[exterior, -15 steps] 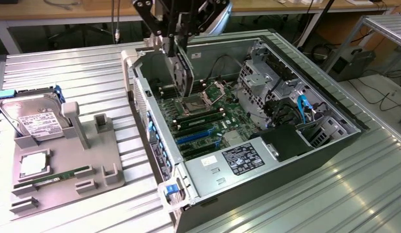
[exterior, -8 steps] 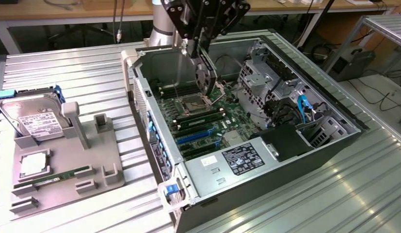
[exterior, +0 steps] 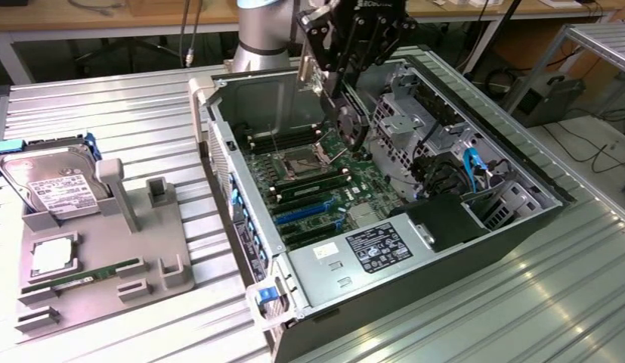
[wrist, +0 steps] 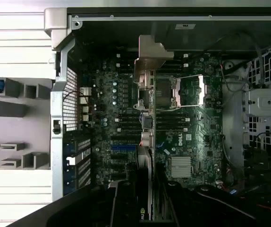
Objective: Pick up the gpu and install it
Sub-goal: 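Pick up the gpu and move the gpu toward the slot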
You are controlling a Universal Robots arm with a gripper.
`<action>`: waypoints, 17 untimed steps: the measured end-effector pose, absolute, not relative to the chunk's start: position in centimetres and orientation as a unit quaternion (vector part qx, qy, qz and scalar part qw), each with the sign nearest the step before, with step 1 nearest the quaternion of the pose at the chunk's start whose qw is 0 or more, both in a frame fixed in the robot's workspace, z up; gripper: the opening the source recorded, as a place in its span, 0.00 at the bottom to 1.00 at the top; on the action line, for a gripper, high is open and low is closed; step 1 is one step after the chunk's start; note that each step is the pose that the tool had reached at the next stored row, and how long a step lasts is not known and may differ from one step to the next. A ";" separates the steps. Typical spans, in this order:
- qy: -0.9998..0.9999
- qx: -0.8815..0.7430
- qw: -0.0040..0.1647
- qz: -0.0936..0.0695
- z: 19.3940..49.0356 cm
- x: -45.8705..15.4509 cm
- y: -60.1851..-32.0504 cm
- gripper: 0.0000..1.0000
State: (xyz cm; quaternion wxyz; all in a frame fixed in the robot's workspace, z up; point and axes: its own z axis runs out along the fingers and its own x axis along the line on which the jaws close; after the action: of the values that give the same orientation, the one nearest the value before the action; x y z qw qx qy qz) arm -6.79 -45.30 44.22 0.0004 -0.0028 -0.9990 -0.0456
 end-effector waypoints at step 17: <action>-0.999 0.002 0.001 -0.040 41.4 -3.4 -44.8 0.26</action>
State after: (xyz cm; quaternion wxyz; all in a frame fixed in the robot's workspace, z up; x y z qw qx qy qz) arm -3.38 -44.84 41.35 0.0006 0.0016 -0.9992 -0.0402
